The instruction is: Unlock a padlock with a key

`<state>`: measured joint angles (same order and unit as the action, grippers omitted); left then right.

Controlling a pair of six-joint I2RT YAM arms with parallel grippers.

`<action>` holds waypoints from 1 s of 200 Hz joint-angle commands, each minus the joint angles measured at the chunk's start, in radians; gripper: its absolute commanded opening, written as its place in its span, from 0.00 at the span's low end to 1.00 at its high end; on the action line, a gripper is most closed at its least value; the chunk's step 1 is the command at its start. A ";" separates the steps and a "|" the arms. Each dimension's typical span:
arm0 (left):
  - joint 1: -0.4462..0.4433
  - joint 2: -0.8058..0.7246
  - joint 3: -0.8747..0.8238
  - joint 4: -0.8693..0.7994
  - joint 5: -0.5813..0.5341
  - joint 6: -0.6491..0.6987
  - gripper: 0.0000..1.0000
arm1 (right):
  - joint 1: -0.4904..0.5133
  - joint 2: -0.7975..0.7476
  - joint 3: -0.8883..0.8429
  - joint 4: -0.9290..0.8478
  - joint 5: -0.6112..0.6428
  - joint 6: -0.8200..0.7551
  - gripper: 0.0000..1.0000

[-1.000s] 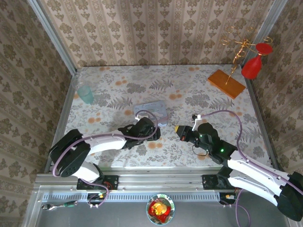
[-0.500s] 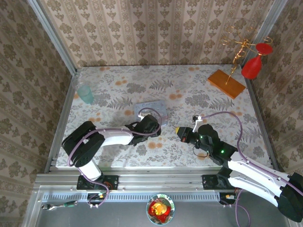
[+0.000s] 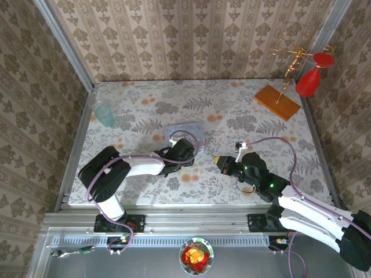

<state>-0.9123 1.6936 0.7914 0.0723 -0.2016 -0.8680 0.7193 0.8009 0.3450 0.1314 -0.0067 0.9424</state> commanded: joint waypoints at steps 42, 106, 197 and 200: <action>0.004 -0.033 -0.017 -0.001 0.021 0.018 0.28 | 0.010 0.044 0.041 0.013 0.007 0.000 0.00; 0.003 -0.073 0.000 -0.046 0.094 0.009 0.19 | 0.011 0.058 0.036 0.012 0.018 0.016 0.00; 0.078 -0.130 0.031 0.025 0.440 -0.138 0.08 | 0.010 0.222 -0.036 0.208 -0.023 0.222 0.00; 0.082 -0.132 0.029 0.034 0.450 -0.147 0.08 | 0.010 0.233 -0.039 0.226 -0.028 0.227 0.00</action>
<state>-0.8494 1.6123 0.7925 0.0341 0.0940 -0.9333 0.7250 0.9630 0.3386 0.2184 -0.0090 1.0779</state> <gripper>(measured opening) 0.157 0.067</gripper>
